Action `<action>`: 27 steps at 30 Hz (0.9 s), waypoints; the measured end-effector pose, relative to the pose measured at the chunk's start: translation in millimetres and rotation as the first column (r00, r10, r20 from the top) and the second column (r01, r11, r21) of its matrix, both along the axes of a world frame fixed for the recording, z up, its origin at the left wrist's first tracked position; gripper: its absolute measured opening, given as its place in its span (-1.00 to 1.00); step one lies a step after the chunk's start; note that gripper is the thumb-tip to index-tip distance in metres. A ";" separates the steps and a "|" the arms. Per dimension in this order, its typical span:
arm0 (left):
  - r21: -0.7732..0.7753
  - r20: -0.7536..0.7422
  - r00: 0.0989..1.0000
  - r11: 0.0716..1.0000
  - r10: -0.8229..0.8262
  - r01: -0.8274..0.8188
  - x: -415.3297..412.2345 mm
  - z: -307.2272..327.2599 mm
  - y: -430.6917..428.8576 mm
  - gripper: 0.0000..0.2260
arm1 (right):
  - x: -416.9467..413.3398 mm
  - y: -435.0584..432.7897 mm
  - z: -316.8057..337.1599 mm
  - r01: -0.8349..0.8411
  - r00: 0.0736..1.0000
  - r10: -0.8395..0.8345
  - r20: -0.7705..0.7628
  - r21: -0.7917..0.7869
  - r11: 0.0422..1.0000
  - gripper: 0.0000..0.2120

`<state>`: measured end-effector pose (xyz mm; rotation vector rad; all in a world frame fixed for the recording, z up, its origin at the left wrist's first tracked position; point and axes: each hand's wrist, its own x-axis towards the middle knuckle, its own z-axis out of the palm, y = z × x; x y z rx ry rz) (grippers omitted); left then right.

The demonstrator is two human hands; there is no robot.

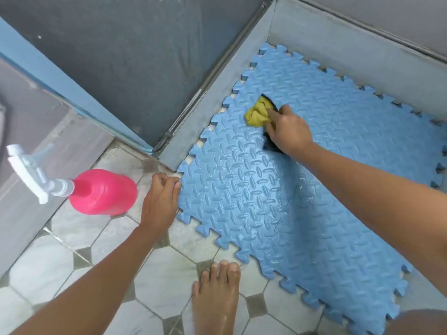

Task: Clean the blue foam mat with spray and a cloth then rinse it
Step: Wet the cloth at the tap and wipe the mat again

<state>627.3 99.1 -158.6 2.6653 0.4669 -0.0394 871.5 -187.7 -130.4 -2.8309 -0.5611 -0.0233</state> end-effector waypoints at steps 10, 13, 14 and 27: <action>0.021 0.024 0.999 0.999 -0.025 0.024 -0.5 -2.0 3.3 -0.78 | -126.9 99.1 0.1 -0.470 0.878 0.476 -0.051 0.097 0.877 -0.68; 0.033 0.043 0.998 0.999 -0.044 0.043 -1.7 -2.2 3.7 -0.70 | -182.9 79.2 2.6 -0.753 0.637 0.758 -0.139 0.098 0.651 -0.68; 0.037 0.046 0.998 0.998 -0.048 0.046 -1.9 -2.3 3.6 -0.71 | -184.6 70.0 1.7 -0.792 0.590 0.793 -0.151 0.083 0.605 -0.67; 0.010 0.058 0.997 0.999 -0.040 0.039 -1.1 -5.4 2.1 -0.81 | 6.9 52.5 4.0 0.190 0.977 -0.186 -0.100 0.034 0.981 -0.68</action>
